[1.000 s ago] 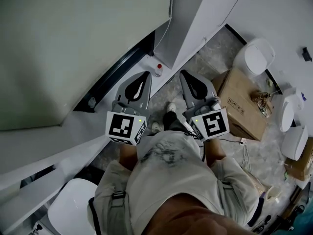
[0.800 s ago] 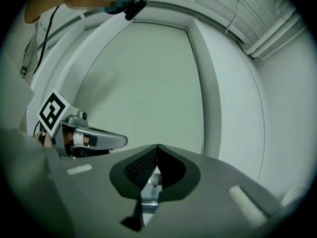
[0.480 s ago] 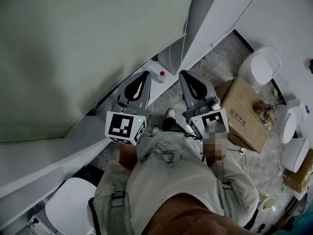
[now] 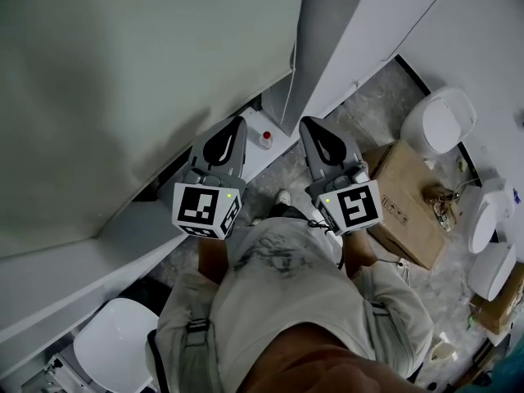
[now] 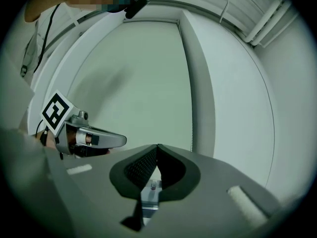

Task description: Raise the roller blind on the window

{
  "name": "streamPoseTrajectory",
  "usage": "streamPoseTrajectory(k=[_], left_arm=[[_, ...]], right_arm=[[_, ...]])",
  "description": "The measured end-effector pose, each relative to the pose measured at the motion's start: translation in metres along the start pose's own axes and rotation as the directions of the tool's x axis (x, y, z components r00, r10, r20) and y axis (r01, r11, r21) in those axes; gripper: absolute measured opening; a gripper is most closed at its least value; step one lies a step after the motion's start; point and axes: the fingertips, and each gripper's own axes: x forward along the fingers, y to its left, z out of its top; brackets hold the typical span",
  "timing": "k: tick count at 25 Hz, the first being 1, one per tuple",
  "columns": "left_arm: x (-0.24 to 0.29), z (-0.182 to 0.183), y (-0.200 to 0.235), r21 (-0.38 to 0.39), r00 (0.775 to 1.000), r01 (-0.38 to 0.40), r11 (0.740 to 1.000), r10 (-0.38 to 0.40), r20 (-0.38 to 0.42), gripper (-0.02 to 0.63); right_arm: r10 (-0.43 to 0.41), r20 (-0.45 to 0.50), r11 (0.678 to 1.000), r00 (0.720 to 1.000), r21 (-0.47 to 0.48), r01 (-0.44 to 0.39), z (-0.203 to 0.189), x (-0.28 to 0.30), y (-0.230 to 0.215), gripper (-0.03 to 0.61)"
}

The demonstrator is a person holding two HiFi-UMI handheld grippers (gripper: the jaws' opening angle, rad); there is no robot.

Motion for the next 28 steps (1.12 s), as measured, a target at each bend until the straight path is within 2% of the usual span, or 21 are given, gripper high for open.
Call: streamPoseTrajectory(k=[6, 10, 16, 19, 28], left_arm=[[0.028, 0.007, -0.008, -0.001, 0.999, -0.04, 0.999, 0.04, -0.002, 0.006], [0.044, 0.01, -0.018, 0.005, 0.999, -0.054, 0.999, 0.054, -0.008, 0.006], [0.067, 0.006, -0.023, 0.022, 0.998, -0.059, 0.998, 0.059, -0.031, 0.006], [0.076, 0.009, -0.024, 0.032, 0.998, -0.047, 0.998, 0.048, -0.036, 0.006], [0.113, 0.014, -0.005, 0.029, 0.999, 0.02, 0.999, -0.019, -0.028, 0.006]], right_arm=[[0.04, 0.008, 0.999, 0.999, 0.002, -0.04, 0.004, 0.005, -0.03, 0.011], [0.057, -0.059, 0.998, 0.997, 0.019, -0.056, -0.005, 0.003, -0.049, 0.011], [0.084, -0.008, 0.996, 0.996, 0.037, -0.083, -0.006, 0.01, -0.064, 0.011], [0.083, 0.026, 0.996, 0.996, 0.042, -0.084, -0.002, 0.015, -0.069, 0.011], [0.037, 0.001, 0.999, 0.999, 0.02, -0.037, -0.006, 0.042, -0.08, 0.011]])
